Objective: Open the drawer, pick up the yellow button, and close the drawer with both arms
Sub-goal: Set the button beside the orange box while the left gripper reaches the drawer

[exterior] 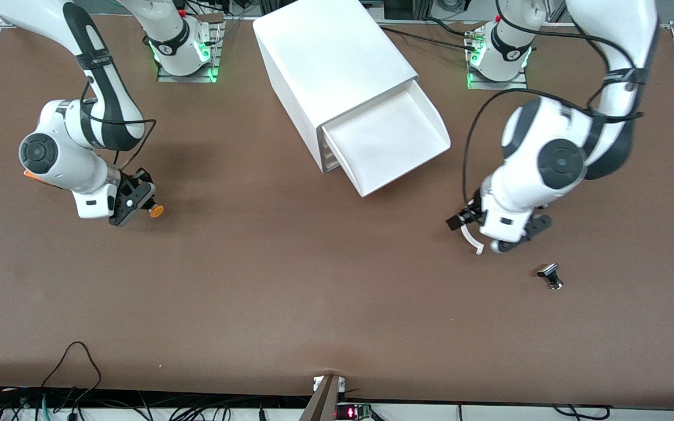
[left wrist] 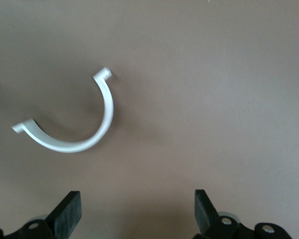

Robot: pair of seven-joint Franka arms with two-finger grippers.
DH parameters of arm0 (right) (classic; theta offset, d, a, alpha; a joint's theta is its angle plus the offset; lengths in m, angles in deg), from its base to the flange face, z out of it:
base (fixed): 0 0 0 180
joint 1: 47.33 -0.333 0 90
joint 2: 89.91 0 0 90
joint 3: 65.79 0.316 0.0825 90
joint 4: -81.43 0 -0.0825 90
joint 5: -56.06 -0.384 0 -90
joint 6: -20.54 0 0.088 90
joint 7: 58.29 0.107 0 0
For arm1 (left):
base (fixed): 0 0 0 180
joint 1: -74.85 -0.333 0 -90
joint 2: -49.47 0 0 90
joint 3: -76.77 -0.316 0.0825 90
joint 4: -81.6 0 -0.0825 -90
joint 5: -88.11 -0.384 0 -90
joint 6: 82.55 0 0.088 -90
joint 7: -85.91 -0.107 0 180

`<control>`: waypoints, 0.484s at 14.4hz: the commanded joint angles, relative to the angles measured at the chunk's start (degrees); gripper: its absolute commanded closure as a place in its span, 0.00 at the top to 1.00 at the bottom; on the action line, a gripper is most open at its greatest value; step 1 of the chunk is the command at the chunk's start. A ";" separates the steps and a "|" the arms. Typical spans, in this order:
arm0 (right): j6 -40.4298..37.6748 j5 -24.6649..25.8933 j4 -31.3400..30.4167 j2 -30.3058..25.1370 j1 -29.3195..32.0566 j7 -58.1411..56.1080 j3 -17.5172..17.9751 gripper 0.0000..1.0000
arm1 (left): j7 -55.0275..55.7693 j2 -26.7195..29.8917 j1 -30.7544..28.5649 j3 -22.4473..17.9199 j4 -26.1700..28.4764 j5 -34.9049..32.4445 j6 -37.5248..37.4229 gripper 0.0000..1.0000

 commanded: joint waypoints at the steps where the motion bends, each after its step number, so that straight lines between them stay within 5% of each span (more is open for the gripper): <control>1: 2.01 0.47 -2.07 -1.08 1.48 -8.71 1.38 0.39 | 2.04 1.96 -0.10 4.09 5.10 1.63 1.83 1.00; 7: 8.16 0.38 -2.33 1.82 3.14 -25.96 1.65 0.50 | 1.78 4.76 -0.19 5.77 9.85 15.07 1.30 1.00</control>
